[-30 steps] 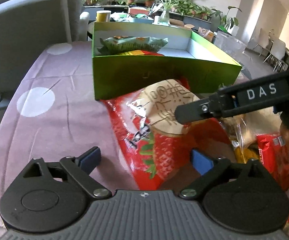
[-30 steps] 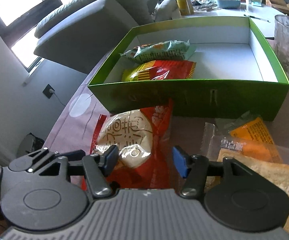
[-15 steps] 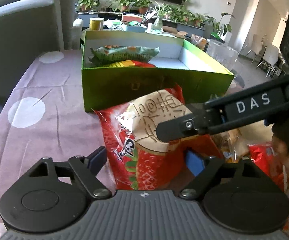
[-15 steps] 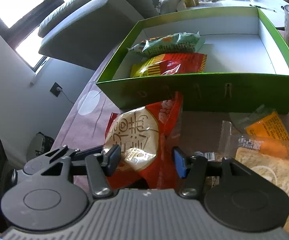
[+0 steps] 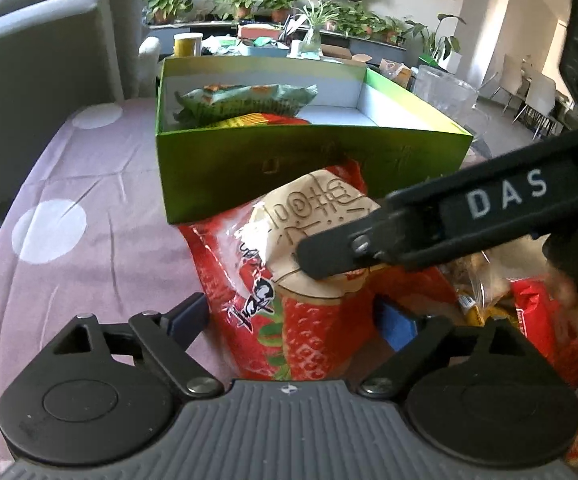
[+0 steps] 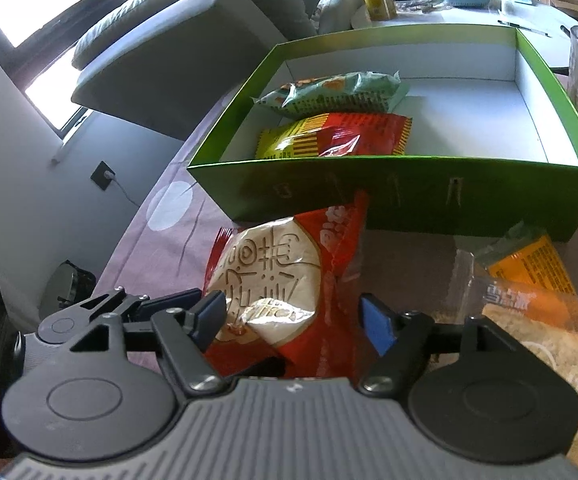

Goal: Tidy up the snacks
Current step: 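Carry the red cookie bag into the green box and open the right tool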

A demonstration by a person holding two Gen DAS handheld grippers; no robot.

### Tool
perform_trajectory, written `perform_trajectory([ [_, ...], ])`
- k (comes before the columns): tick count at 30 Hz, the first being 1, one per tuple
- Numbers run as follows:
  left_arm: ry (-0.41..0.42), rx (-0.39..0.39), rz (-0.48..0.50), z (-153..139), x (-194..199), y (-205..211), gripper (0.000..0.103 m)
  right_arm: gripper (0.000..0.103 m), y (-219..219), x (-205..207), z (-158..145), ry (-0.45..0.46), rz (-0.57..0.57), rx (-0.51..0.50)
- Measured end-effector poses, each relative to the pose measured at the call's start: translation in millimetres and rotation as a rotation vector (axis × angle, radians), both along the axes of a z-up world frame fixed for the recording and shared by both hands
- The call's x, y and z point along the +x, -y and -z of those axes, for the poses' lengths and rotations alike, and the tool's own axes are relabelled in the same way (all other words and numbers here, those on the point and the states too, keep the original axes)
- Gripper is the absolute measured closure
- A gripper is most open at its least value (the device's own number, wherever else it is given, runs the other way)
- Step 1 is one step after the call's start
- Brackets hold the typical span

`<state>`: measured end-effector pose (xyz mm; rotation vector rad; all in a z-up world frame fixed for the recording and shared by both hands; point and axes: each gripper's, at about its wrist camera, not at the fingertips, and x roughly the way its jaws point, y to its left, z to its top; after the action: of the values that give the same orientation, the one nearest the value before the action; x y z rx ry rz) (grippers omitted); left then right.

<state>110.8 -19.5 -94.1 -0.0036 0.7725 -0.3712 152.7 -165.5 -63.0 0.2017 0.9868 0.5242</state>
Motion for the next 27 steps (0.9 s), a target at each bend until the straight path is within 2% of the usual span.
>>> perform_trajectory([
  [2,0.060,-0.009,0.000,-8.0,-8.0,1.4,0.030,0.034,-4.2,0.5,1.3,-0.015,-0.030,0.009],
  [4,0.103,-0.041,0.054,-22.1,-16.3,1.6,0.035,0.036,-7.0,-4.3,-1.7,0.009,-0.045,0.003],
  [8,0.134,-0.021,0.073,-35.7,-20.7,7.5,0.035,0.041,-0.8,-12.0,-11.2,0.019,-0.054,0.072],
  [11,0.105,-0.041,0.050,-37.4,-17.9,10.4,0.036,0.047,2.2,-12.4,-13.4,0.023,-0.034,0.062],
  [14,0.138,-0.036,0.053,-46.3,-17.7,16.6,0.036,0.049,9.5,-14.6,-16.6,0.022,-0.020,0.093],
  [20,0.218,-0.033,0.112,-79.6,-1.5,39.5,0.036,0.050,31.2,-13.2,-52.7,0.157,0.025,0.134],
  [27,0.267,-0.032,0.139,-99.8,42.5,75.0,0.037,0.050,54.0,12.0,-73.2,0.213,0.079,0.123],
])
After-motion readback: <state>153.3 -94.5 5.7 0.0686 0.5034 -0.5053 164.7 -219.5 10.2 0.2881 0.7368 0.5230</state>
